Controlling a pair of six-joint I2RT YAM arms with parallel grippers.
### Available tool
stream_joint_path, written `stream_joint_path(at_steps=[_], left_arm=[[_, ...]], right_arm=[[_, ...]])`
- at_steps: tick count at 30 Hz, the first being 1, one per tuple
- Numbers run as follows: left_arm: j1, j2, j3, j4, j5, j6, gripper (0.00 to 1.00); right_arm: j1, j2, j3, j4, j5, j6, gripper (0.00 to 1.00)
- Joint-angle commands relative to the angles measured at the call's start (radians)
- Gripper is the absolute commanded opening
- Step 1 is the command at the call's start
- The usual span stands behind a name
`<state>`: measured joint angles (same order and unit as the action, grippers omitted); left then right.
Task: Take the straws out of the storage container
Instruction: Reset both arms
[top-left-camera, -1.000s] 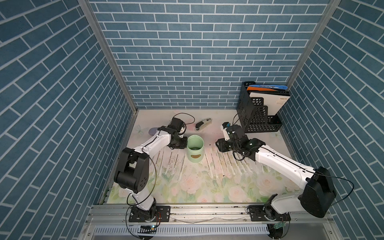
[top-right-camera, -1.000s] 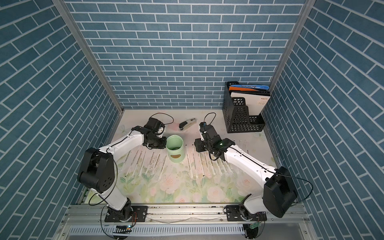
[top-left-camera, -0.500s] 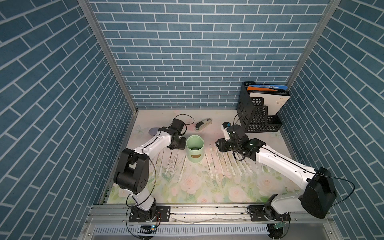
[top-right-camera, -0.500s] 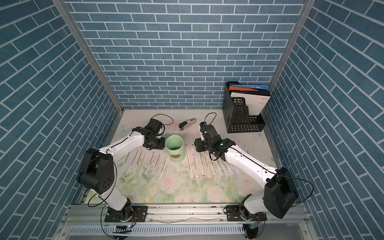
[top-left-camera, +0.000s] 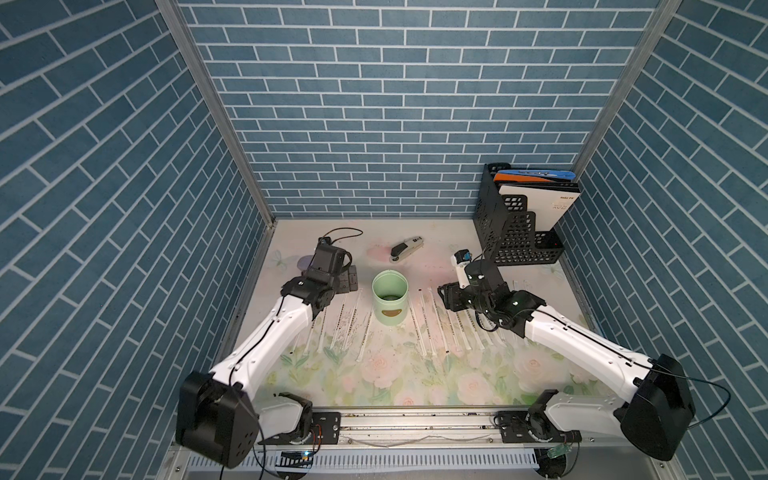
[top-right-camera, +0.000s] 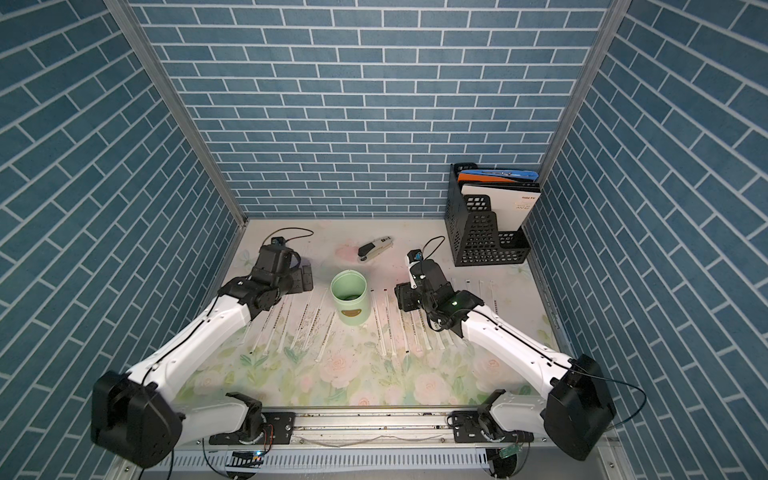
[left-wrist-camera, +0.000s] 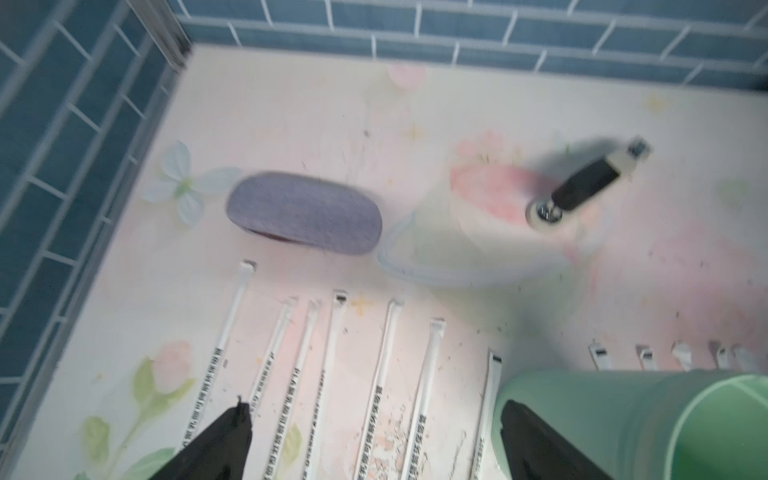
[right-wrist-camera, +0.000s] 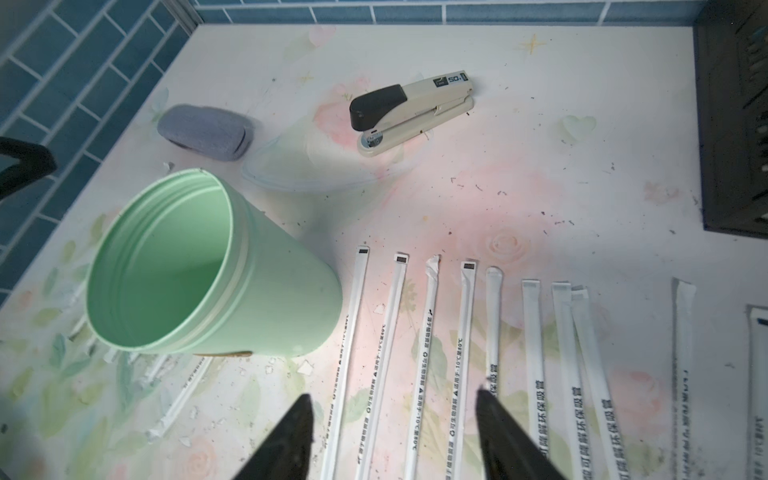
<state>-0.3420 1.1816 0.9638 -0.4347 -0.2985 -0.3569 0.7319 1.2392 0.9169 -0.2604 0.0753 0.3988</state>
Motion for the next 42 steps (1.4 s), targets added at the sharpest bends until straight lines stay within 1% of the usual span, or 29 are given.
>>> stream_joint_path(at_steps=[1,4,5,8,9,12,15,17,20,22,24,28,34,38,42], left_arm=[[0.018,-0.134,-0.090,0.129,-0.148,-0.019,1.00],[0.023,-0.265,-0.218,0.275,-0.239,0.009,0.99],[0.025,-0.296,-0.261,0.326,-0.269,0.022,1.00],[0.025,-0.377,-0.405,0.470,-0.382,0.036,0.99],[0.025,-0.399,-0.444,0.513,-0.417,0.038,1.00],[0.026,-0.453,-0.559,0.633,-0.499,0.053,1.00],[0.026,-0.477,-0.647,0.769,-0.521,0.105,0.99],[0.029,-0.463,-0.702,0.872,-0.540,0.148,1.00],[0.037,-0.402,-0.777,1.050,-0.566,0.194,1.00],[0.055,-0.333,-0.832,1.210,-0.547,0.198,1.00],[0.080,-0.251,-0.864,1.346,-0.492,0.221,1.00],[0.111,-0.083,-0.868,1.521,-0.454,0.290,1.00],[0.166,0.055,-0.890,1.713,-0.328,0.287,1.00],[0.196,0.128,-0.889,1.788,-0.288,0.294,1.00],[0.225,0.196,-0.894,1.862,-0.230,0.275,1.00]], right_arm=[[-0.004,-0.061,-0.048,0.093,0.070,-0.023,0.77],[-0.005,-0.112,-0.107,0.146,0.158,-0.041,0.85],[-0.004,-0.127,-0.120,0.154,0.184,-0.052,0.91],[-0.006,-0.182,-0.175,0.196,0.263,-0.081,0.96],[-0.006,-0.206,-0.203,0.217,0.286,-0.090,1.00],[-0.007,-0.296,-0.283,0.274,0.384,-0.095,0.99],[-0.008,-0.404,-0.370,0.342,0.482,-0.116,1.00],[-0.008,-0.476,-0.440,0.416,0.528,-0.160,1.00],[-0.009,-0.563,-0.556,0.556,0.581,-0.242,0.99],[-0.012,-0.605,-0.624,0.645,0.617,-0.280,0.99],[-0.021,-0.621,-0.678,0.736,0.638,-0.333,1.00],[-0.057,-0.592,-0.753,0.889,0.661,-0.413,0.99],[-0.154,-0.493,-0.798,1.028,0.658,-0.434,1.00],[-0.225,-0.426,-0.846,1.169,0.639,-0.442,1.00],[-0.281,-0.341,-0.852,1.285,0.591,-0.494,1.00]])
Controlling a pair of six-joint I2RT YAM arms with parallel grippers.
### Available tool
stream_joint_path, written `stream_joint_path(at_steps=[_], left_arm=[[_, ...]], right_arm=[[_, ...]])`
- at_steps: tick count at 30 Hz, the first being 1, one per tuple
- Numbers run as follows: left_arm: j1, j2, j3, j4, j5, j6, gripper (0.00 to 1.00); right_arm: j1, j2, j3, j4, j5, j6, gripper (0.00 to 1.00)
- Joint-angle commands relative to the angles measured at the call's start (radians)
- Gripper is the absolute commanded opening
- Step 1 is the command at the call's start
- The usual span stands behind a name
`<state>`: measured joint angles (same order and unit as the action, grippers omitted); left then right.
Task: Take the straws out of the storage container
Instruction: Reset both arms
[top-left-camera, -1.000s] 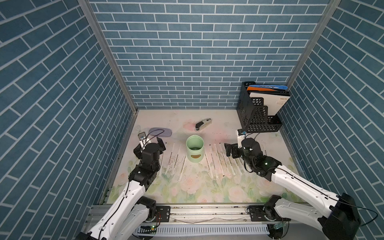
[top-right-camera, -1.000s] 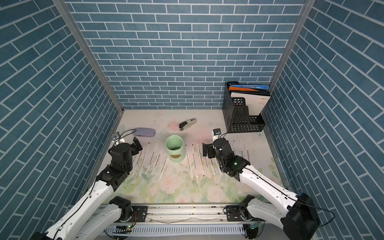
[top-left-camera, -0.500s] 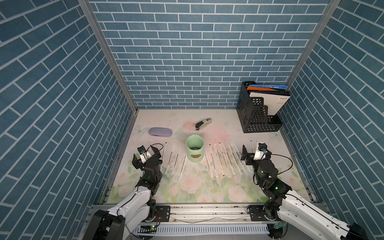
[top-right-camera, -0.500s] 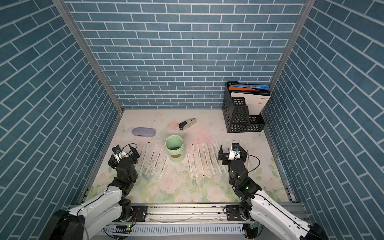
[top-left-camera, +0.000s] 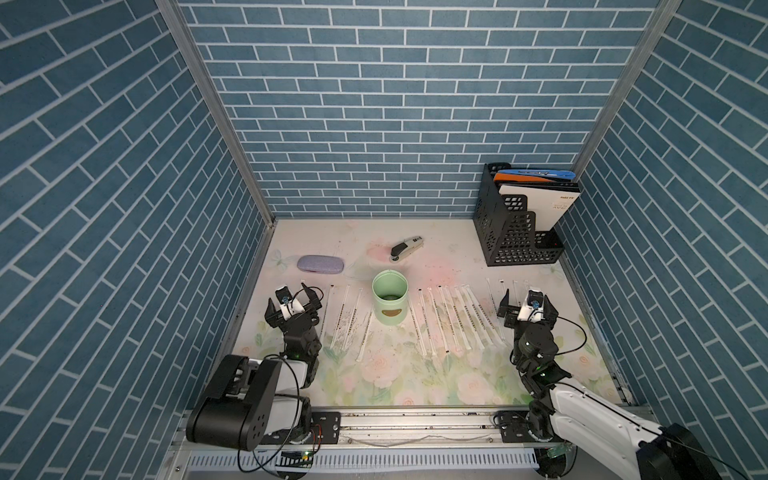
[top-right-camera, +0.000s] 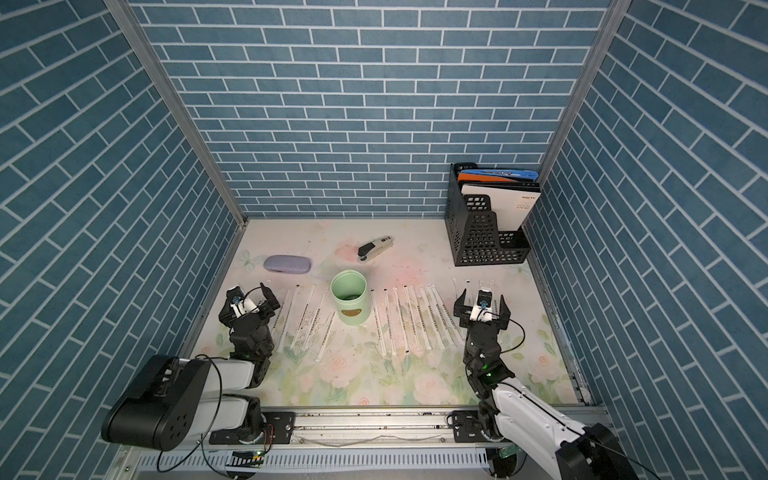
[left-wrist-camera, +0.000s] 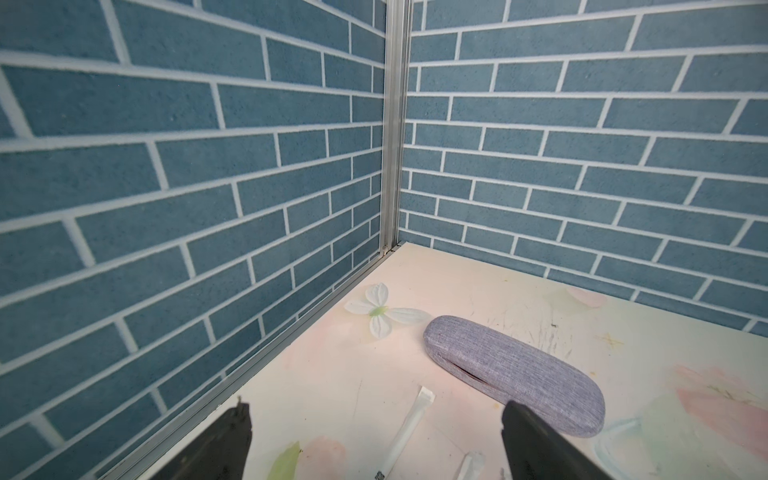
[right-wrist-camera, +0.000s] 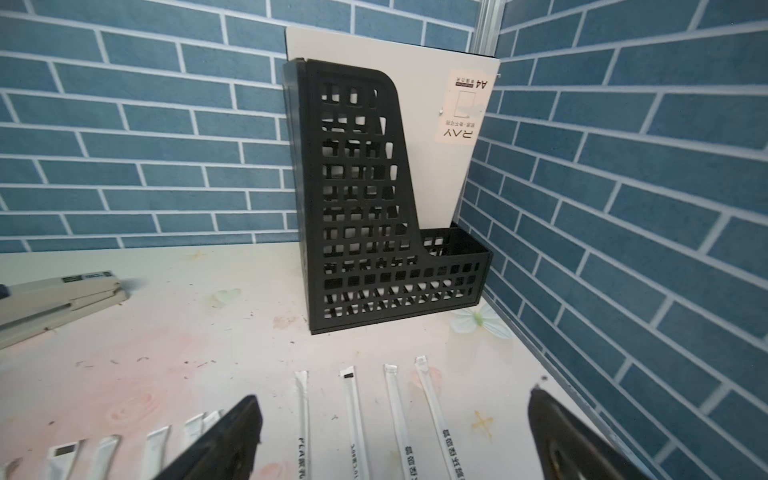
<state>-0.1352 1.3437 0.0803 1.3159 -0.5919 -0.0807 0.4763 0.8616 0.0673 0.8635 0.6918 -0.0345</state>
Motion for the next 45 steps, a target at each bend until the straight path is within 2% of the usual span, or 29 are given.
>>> stream_joint_path(at_steps=[1,4,11,13,15,17,21,23,26,27,28,30,31,34,45], left_arm=[[0.023,0.057,-0.006,0.124,0.077,-0.005,1.00],[0.026,0.067,0.035,0.053,0.113,0.006,1.00],[0.036,0.125,0.051,0.074,0.205,0.034,1.00],[0.036,0.183,0.056,0.140,0.203,0.046,0.99],[0.035,0.163,0.086,0.039,0.228,0.044,1.00],[0.036,0.175,0.086,0.066,0.236,0.049,1.00],[0.038,0.170,0.115,0.002,0.272,0.056,1.00],[0.051,0.176,0.114,0.012,0.297,0.053,1.00],[0.052,0.176,0.115,0.007,0.300,0.052,1.00],[0.052,0.174,0.117,-0.003,0.301,0.052,1.00],[0.054,0.174,0.119,-0.004,0.302,0.052,1.00],[0.054,0.174,0.118,-0.004,0.304,0.052,1.00],[0.054,0.174,0.118,-0.004,0.305,0.052,1.00],[0.055,0.174,0.119,-0.004,0.306,0.052,1.00],[0.055,0.173,0.116,-0.003,0.305,0.051,1.00]], right_arm=[[-0.039,0.064,-0.001,0.186,-0.038,-0.072,1.00],[-0.082,0.157,-0.007,0.268,-0.085,-0.076,1.00],[-0.143,0.483,-0.031,0.640,-0.169,-0.133,0.99],[-0.151,0.557,-0.024,0.723,-0.190,-0.180,0.99],[-0.165,0.615,-0.019,0.778,-0.183,-0.172,1.00],[-0.184,0.675,-0.037,0.874,-0.216,-0.171,0.99],[-0.226,0.667,-0.067,0.898,-0.275,-0.122,0.99],[-0.250,0.644,-0.061,0.846,-0.312,-0.093,0.99],[-0.323,0.696,-0.024,0.801,-0.431,-0.047,1.00],[-0.327,0.705,-0.003,0.779,-0.415,-0.046,0.99],[-0.331,0.658,0.033,0.635,-0.420,-0.025,0.99],[-0.339,0.688,0.105,0.549,-0.413,-0.017,1.00],[-0.377,0.671,0.132,0.460,-0.469,0.015,0.99],[-0.412,0.681,0.133,0.483,-0.513,0.035,0.99],[-0.410,0.671,0.124,0.484,-0.505,0.032,0.99]])
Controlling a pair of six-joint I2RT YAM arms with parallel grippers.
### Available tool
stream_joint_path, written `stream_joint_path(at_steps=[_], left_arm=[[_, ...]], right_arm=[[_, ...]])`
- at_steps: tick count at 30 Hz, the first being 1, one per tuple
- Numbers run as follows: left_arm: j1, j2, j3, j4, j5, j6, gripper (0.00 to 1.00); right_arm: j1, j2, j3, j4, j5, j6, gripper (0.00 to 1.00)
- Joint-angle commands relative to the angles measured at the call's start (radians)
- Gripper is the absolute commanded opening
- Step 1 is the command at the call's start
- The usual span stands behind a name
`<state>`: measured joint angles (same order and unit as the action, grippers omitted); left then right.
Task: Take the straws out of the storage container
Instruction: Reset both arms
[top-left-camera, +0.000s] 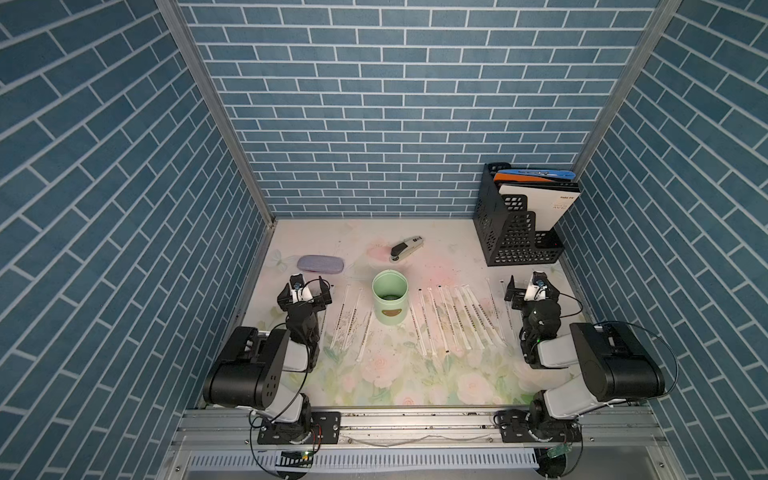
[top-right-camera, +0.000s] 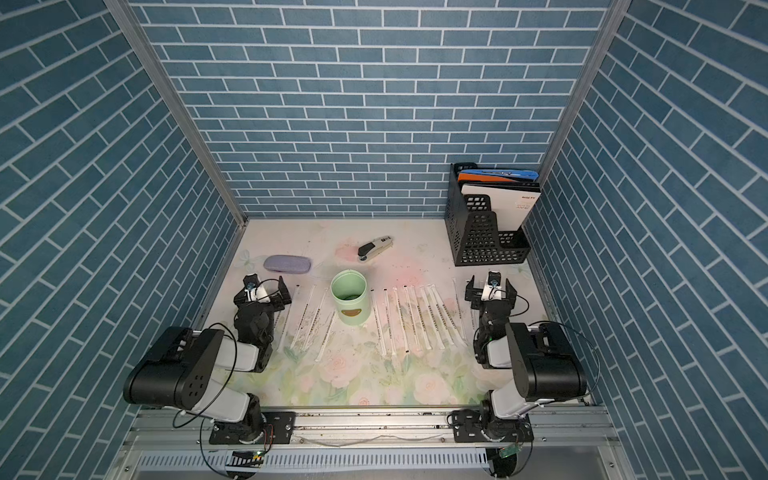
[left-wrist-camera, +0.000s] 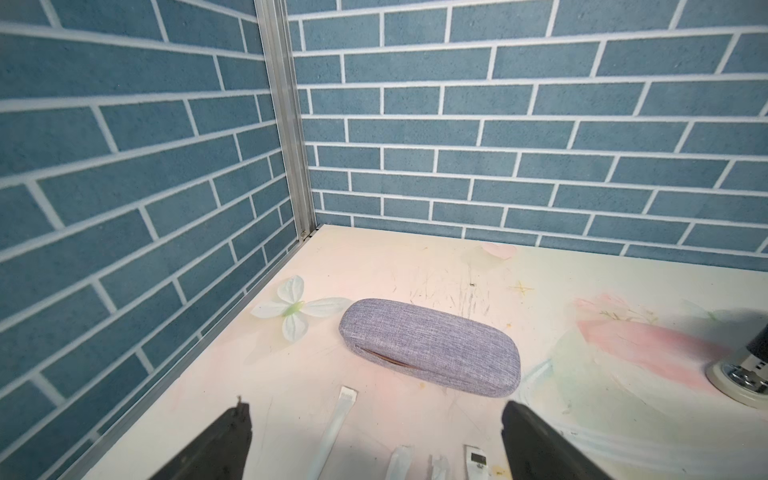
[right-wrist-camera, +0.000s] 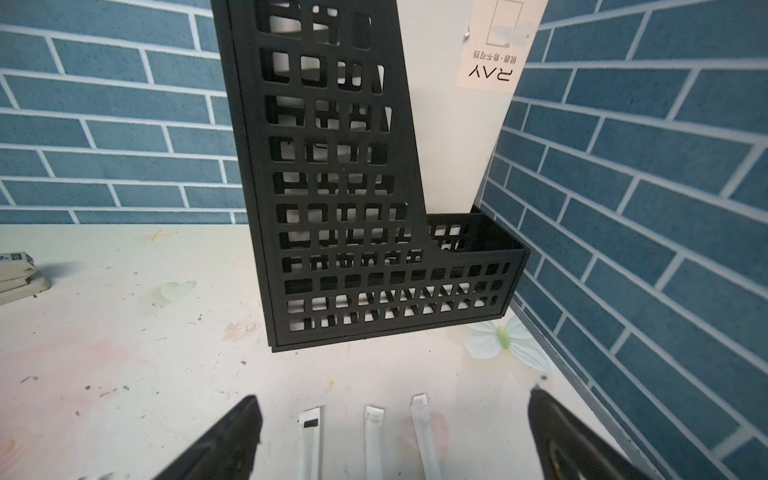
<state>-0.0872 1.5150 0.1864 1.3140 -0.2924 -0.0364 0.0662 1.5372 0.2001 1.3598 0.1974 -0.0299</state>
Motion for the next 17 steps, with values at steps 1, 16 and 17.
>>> stream_joint_path(at_steps=[1,16,17], left_arm=[[0.007,0.002,0.011,-0.001,0.007,0.006,1.00],[0.007,0.002,0.010,-0.001,0.007,0.006,1.00],[0.007,0.002,0.011,-0.001,0.007,0.007,1.00]], right_arm=[[0.000,-0.003,-0.010,-0.010,-0.010,0.027,0.99],[0.000,-0.002,-0.005,-0.019,-0.014,0.028,1.00],[0.001,-0.005,-0.016,0.000,-0.027,0.023,0.99]])
